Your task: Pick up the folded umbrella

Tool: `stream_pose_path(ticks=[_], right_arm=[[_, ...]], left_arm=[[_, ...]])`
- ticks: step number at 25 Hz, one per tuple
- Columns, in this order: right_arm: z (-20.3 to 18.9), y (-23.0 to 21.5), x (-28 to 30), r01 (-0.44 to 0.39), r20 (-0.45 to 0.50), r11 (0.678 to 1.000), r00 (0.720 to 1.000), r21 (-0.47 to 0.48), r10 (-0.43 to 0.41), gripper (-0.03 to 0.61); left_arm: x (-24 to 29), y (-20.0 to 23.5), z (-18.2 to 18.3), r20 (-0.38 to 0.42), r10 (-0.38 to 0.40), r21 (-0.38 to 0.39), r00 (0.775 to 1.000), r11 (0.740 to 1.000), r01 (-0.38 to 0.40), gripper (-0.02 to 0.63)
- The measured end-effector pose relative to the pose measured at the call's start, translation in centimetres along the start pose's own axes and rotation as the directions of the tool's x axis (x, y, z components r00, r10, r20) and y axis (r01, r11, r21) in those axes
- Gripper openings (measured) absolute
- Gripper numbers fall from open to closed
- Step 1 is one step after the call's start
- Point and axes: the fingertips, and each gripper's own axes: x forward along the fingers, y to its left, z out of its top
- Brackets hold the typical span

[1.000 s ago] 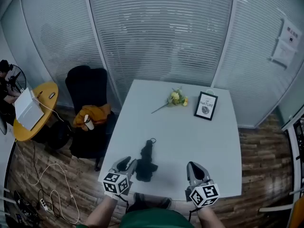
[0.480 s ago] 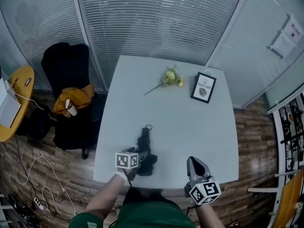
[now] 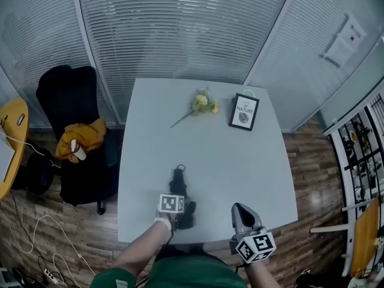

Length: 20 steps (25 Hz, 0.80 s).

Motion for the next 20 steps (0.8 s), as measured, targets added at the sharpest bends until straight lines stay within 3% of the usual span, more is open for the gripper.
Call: stream_pose_path(ticks=[11, 16, 20], right_arm=[[0.9, -2.6, -1.7, 0.030, 0.053, 0.998, 0.998, 0.050, -0.032, 0.003], [1.0, -4.6, -3.3, 0.047, 0.075, 0.997, 0.996, 0.068, -0.052, 0.003], [1.1, -5.9, -4.1, 0.064, 0.089, 0.995, 0.994, 0.073, -0.071, 0.003]], left_arm=[[0.3, -0.5, 0.0, -0.064, 0.022, -0.009, 0.998, 1.000, -0.023, 0.307], [-0.3, -1.1, -0.2, 0.003, -0.080, -0.097, 0.997, 0.992, 0.080, 0.285], [-2.0, -2.2, -0.6, 0.071, -0.143, -0.119, 0.987, 0.981, 0.150, 0.279]])
